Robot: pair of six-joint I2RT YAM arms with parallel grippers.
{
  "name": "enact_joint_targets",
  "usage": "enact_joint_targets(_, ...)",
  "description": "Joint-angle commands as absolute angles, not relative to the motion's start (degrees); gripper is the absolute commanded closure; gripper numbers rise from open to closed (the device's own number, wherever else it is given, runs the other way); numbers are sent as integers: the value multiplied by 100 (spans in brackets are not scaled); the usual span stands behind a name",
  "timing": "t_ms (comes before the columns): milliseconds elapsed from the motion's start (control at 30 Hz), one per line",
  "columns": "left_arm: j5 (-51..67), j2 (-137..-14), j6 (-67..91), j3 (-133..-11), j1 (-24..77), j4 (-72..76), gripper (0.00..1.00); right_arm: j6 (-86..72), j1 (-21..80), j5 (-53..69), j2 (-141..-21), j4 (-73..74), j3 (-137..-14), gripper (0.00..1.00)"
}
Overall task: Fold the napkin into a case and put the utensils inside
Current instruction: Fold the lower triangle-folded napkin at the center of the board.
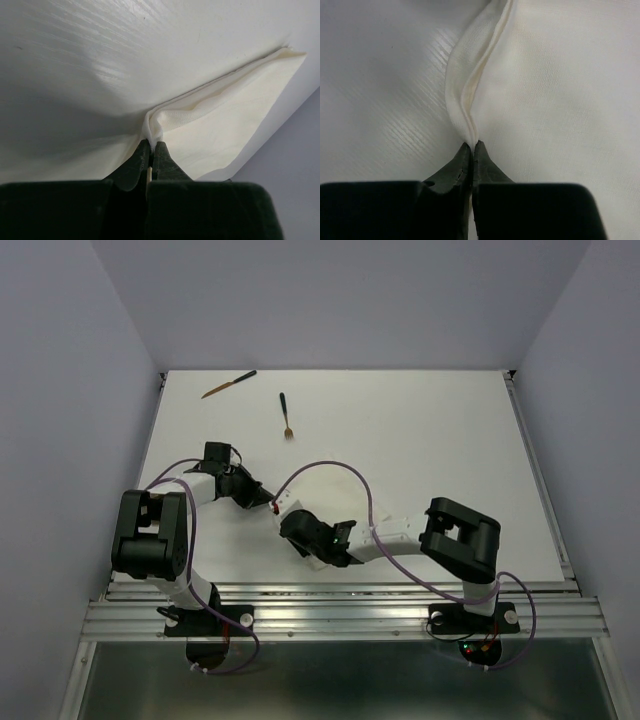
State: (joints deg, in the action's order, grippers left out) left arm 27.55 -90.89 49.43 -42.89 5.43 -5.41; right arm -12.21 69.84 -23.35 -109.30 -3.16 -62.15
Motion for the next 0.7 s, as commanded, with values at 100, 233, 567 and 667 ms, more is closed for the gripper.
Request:
enact_joint_targets(100,2637,-8842,4896,-4456,562,-668,98,-1239,6935,-2305,-10644,-703,-6004,99)
enact_joint_targets(233,2602,-8780,4852,-4491,562,-712,84,-1520,6715,-1776,-10381,-835,-5854,99)
enact_joint_targets(567,2461,-8535,4641,-4676,554,-896,45,-2346,5916,-195,-9967,-1160,-5520,99)
enact_joint_targets(667,2400,-8473,4562,-4720,554,-1002,34,-2548,5749,263,-9879,-1379,-5379,99)
